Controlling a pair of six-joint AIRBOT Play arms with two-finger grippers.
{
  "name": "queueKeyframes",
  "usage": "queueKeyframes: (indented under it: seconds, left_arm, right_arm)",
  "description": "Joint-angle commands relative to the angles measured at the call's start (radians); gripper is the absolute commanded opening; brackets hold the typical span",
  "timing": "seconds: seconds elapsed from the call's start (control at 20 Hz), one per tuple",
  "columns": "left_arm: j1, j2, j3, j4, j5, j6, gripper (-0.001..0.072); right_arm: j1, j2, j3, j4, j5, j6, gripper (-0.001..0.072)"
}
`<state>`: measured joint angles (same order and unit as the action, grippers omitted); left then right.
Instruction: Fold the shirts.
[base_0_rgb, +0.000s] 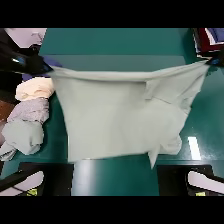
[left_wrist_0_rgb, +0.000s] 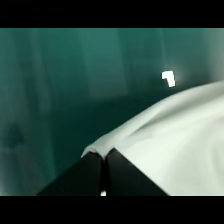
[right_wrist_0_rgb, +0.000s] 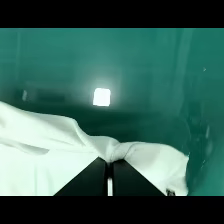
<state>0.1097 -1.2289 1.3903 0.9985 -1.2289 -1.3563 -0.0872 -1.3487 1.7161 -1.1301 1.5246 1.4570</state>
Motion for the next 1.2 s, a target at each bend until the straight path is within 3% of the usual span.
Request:
queueKeyframes:
  seconds: [0.0,0.2,0.3,0.45,0.7,1.15]
  left_arm:
    - [0.001,-0.196,-0.058,-0.05,0.181,0.079,0.0023]
    - [0.001,-0.264,-0.056,-0.208,0.469,0.171,0.0023]
    - [0.001,-0.265,-0.056,-0.217,0.536,0.202,0.0023]
    - [0.001,-0.264,-0.056,-0.192,0.493,0.249,0.0023]
    - [0.001,-0.265,-0.087,-0.016,0.248,0.237,0.0022]
    - [0.001,-0.264,-0.234,0.021,0.245,0.216,0.0025]
  right_arm:
    - [0.031,-0.164,-0.056,0.002,-0.167,0.001,0.0016]
    - [0.031,-0.274,-0.056,0.004,-0.418,0.001,0.0016]
    - [0.031,-0.293,-0.056,0.003,-0.483,0.0,0.0016]
    - [0.031,-0.29,-0.056,0.002,-0.504,-0.046,0.0016]
    - [0.057,-0.263,-0.115,-0.146,-0.314,-0.053,0.0015]
    - [0.081,-0.096,-0.532,-0.17,-0.476,-0.003,0.0022]
